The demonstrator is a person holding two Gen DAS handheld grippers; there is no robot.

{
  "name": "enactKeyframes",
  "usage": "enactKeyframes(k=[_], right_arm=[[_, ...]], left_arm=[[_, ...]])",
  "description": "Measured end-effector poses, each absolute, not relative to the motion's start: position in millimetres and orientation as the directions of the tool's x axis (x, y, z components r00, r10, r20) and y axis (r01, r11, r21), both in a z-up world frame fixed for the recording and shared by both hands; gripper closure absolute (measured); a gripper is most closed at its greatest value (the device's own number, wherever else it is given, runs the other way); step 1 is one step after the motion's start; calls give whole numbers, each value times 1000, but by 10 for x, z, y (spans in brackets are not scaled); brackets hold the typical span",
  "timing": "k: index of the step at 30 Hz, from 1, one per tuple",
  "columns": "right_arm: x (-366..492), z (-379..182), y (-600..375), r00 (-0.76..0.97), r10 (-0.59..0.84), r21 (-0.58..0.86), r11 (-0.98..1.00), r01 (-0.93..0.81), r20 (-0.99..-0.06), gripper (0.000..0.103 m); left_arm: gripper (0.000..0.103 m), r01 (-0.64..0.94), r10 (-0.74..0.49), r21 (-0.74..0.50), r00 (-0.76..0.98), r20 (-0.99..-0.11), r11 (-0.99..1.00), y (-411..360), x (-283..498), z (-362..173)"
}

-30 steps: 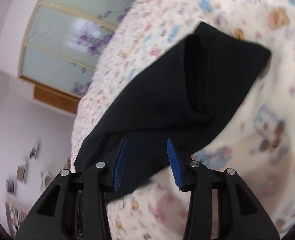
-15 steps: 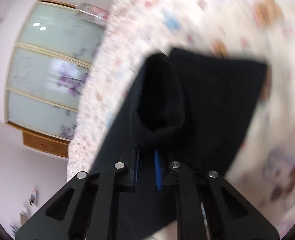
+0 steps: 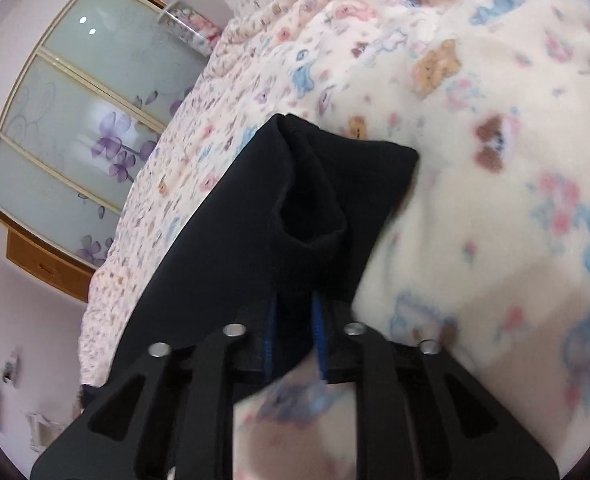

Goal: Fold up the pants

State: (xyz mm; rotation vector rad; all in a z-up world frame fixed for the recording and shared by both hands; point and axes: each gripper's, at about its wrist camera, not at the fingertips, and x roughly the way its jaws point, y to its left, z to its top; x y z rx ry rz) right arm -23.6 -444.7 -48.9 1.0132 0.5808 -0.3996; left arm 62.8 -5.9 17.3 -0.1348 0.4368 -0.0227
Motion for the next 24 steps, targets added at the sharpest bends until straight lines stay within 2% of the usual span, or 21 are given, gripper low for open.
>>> enactKeyframes(k=[2,4,6,7,10,12,16,21,22,24], right_arm=[[-403,-392,-4459,789,-52,681,473,559,-612,65],[-513,-248,-4335,814,-49,676,530,513,-579,57],[-503,-151,-4124,849,34,705,575,415,-527,57],[-413,-122,-3964,863,136,748,575,331,-487,57],[-41,-166,-3526,840,365,851,489,194,-401,58],[219,-298,-3257,808,445,892,404,202,-385,58],[501,-561,-3032,782,434,887,332,322,-447,61],[590,-651,-3111,816,343,877,306,371,-465,62],[617,-671,-3130,814,332,870,308,384,-477,64],[612,-697,-3137,824,304,870,294,396,-478,77]], left_arm=[[2,-43,-23,-146,905,-425,988,-24,651,167],[2,-40,-46,-190,902,-428,981,27,673,160],[2,-16,-106,-276,902,-419,961,100,685,151],[2,-16,-123,-314,900,-418,949,135,683,143],[2,-47,-108,-320,887,-449,946,185,700,124],[2,-57,-97,-321,891,-443,945,231,703,128],[2,-88,-60,-341,915,-399,936,328,639,152],[2,-91,-62,-338,907,-417,937,352,672,150],[2,-94,-58,-336,907,-416,937,362,680,149],[2,-109,-40,-328,908,-416,938,376,685,146]])
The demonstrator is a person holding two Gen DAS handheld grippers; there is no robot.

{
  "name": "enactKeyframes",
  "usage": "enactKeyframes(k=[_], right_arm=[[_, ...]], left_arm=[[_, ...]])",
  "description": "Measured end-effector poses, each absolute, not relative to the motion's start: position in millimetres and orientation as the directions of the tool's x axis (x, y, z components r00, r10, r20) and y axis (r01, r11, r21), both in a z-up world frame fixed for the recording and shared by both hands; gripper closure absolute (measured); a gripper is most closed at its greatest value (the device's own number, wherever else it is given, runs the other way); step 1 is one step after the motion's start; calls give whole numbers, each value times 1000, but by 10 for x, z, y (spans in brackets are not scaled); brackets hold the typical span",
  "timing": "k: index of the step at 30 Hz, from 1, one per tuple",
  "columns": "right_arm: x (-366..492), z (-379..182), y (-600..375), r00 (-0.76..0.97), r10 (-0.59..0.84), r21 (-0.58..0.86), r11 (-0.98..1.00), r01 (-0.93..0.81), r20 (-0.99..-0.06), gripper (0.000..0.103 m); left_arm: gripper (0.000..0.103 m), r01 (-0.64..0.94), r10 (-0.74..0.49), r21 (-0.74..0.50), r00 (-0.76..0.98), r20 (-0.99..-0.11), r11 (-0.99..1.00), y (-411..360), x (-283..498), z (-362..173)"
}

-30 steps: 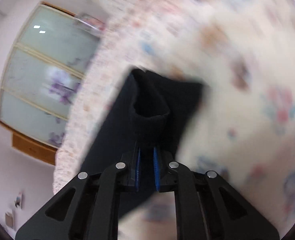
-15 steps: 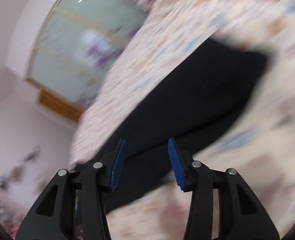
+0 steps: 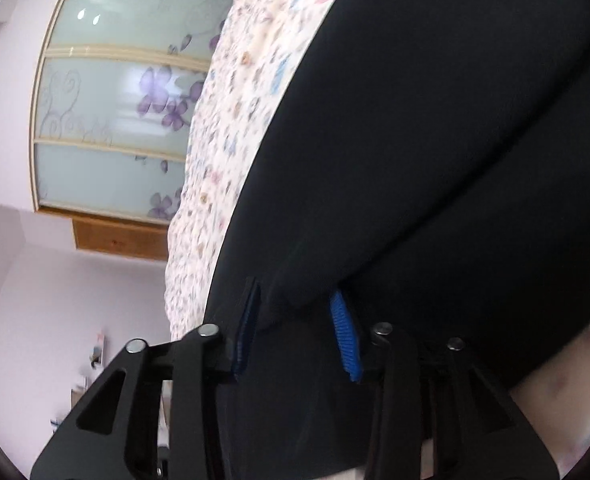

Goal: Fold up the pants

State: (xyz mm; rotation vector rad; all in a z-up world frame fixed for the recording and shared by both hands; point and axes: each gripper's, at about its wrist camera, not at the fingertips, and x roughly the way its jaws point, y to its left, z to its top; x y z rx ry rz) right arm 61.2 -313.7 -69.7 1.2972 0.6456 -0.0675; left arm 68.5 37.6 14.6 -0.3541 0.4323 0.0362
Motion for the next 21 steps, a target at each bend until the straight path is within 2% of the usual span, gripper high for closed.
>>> enactKeyframes(k=[1,3,8,15,18,21], right_arm=[[604,-702,-3138,836,280,870,300,392,-473,92],[600,-717,-3135,853,253,870,326,370,-457,97],[475,-726,-3021,871,240,843,453,291,-430,99],[524,-736,-3073,862,267,840,468,276,-431,99],[548,-744,-3084,855,277,839,467,280,-439,99],[692,-728,-3073,849,278,831,477,284,-450,99]], left_arm=[[2,-118,-36,-330,904,-426,937,395,697,140],[2,-110,-68,-359,890,-450,927,472,739,135],[2,-110,-140,-435,853,-503,894,851,1062,231],[2,-189,-109,-353,732,-673,916,1387,2446,527],[2,-269,-119,-365,638,-760,891,1552,3192,464],[2,-364,-57,-324,584,-810,873,1650,3614,348]])
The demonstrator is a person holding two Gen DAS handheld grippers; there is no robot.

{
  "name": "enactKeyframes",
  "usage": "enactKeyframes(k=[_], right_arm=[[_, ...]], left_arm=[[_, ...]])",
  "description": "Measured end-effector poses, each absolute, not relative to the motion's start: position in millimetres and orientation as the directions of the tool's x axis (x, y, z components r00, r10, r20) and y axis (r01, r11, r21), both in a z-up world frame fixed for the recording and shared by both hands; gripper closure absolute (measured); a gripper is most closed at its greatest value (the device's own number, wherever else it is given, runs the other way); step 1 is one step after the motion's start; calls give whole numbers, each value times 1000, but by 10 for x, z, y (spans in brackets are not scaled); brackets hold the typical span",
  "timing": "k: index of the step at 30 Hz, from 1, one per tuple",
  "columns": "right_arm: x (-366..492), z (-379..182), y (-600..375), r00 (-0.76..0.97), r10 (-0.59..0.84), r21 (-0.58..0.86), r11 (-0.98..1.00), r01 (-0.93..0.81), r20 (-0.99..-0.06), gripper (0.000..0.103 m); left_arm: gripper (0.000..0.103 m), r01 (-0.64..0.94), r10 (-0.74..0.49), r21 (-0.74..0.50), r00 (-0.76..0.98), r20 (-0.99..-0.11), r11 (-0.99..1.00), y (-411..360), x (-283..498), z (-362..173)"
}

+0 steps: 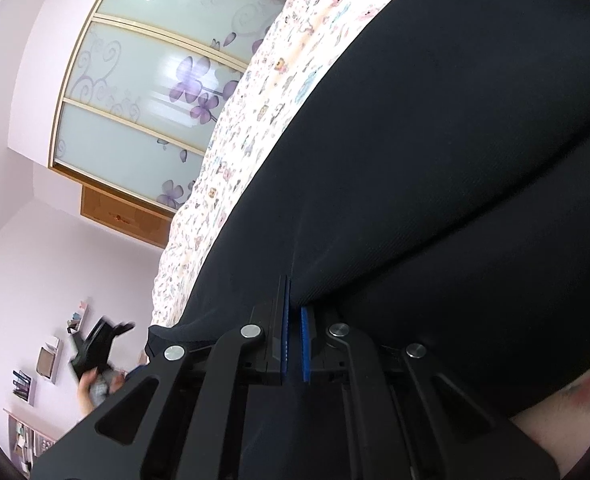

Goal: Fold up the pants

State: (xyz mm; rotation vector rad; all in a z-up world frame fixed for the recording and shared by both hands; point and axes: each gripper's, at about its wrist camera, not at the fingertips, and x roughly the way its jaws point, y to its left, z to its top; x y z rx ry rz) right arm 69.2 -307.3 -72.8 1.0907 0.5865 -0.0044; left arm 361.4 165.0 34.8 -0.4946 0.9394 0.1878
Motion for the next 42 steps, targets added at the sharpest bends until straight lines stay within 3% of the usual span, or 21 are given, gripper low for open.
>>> enactKeyframes(k=[4,7,9,10,14,20,24,28,32,38,42], right_arm=[[842,-728,-3039,843,285,826,488,282,-456,98],[927,-746,-3025,838,290,823,493,282,-461,98],[950,-753,-3032,837,295,824,494,279,-461,98],[963,-753,-3034,836,297,822,497,278,-462,98],[968,-729,-3050,838,293,816,511,270,-460,99],[917,-573,-3121,879,264,815,542,206,-397,99],[761,-369,-3210,920,206,798,581,158,-333,98],[641,-295,-3264,927,185,789,593,161,-327,98],[562,-335,-3232,910,198,777,602,181,-365,98],[409,-358,-3205,882,181,742,627,237,-435,98],[404,-496,-3233,819,185,700,638,321,-544,98]], left_arm=[[9,-447,74,-203,529,-846,871,1666,4064,194],[29,-464,126,-138,494,-860,875,1661,4298,93],[82,-464,117,-138,480,-870,875,1725,4353,25],[93,-465,72,-190,490,-869,865,1795,4327,-17],[96,-508,14,-343,575,-818,790,1995,3962,22],[96,-401,67,-293,678,-732,868,1959,3152,477],[96,-338,38,-326,743,-669,883,2019,2308,707],[95,-325,32,-360,779,-626,874,2160,1324,680],[95,-354,51,-347,761,-647,868,2249,808,382],[95,-398,77,-335,734,-675,854,2281,631,-46],[88,-408,112,-288,720,-685,866,2227,620,-135]])
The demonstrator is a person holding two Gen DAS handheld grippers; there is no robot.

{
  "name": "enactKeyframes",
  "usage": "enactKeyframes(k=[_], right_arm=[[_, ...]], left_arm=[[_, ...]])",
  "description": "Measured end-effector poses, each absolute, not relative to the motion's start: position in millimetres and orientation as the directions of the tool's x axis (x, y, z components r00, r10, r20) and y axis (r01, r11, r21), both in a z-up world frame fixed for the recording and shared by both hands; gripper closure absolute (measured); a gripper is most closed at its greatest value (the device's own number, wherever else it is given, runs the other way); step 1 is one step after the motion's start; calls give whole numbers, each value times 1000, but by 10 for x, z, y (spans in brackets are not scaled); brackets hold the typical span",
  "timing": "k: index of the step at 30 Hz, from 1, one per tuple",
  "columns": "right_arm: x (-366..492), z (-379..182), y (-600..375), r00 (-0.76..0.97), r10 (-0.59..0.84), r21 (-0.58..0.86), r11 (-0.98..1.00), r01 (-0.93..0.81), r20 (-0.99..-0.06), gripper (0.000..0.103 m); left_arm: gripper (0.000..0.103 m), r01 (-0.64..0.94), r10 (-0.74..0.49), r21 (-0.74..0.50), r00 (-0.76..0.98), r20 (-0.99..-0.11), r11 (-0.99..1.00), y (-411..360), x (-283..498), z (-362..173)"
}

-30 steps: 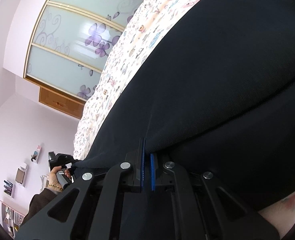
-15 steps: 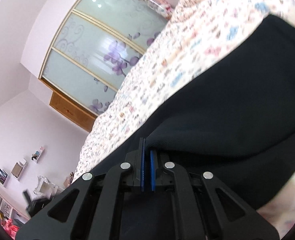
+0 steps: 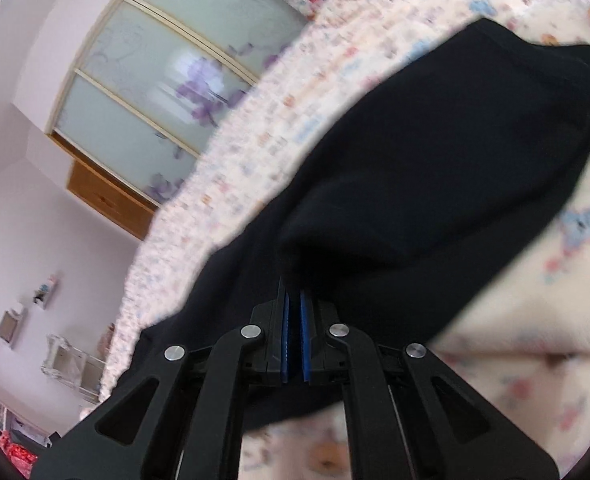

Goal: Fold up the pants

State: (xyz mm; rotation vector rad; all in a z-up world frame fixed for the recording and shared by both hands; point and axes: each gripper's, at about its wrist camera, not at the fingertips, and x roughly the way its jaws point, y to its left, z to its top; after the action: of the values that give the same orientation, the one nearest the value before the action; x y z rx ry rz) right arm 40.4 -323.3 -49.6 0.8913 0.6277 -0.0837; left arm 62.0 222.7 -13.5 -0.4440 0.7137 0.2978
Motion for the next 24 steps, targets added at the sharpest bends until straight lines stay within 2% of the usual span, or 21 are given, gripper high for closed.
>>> enactKeyframes(k=[1,2,3,4,5,7,9,11,13,15,18,21,24], right_arm=[[409,-507,-3237,809,195,697,639,324,-555,98],[407,-507,-3242,792,212,694,640,331,-573,96],[402,-493,-3239,779,230,694,639,331,-583,92],[385,-474,-3244,767,252,698,636,327,-590,82],[342,-443,-3257,767,278,715,626,313,-579,66],[238,-397,-3303,772,299,735,610,297,-560,49],[91,-322,-3423,790,281,745,594,302,-545,48],[-70,-289,-3632,819,242,773,540,332,-521,49],[-263,-273,-3971,851,156,802,454,389,-502,52],[-420,-213,-4299,853,38,780,428,457,-521,55],[-411,-81,-4646,795,-92,647,528,550,-600,56],[-287,-103,-4800,761,-76,598,571,563,-644,56],[-137,-149,-4789,734,-62,553,616,562,-676,56]], left_arm=[[86,-404,126,-266,722,-680,875,2202,597,-106],[78,-402,139,-253,727,-673,880,2189,539,-93],[65,-403,164,-233,738,-654,885,2152,451,-40],[57,-403,179,-224,749,-637,887,2140,397,2],[45,-405,202,-216,767,-609,889,2113,315,66],[35,-402,242,-201,808,-537,893,1999,143,210],[18,-374,238,-201,839,-489,905,1871,82,316],[8,-323,210,-197,871,-443,926,1684,78,419],[5,-265,160,-194,886,-435,944,1490,152,472],[5,-239,125,-204,883,-453,950,1337,233,467],[2,-218,83,-241,879,-470,946,1062,342,370],[2,-220,126,-163,883,-452,962,833,376,202],[2,-227,135,-123,850,-509,966,744,461,124]])
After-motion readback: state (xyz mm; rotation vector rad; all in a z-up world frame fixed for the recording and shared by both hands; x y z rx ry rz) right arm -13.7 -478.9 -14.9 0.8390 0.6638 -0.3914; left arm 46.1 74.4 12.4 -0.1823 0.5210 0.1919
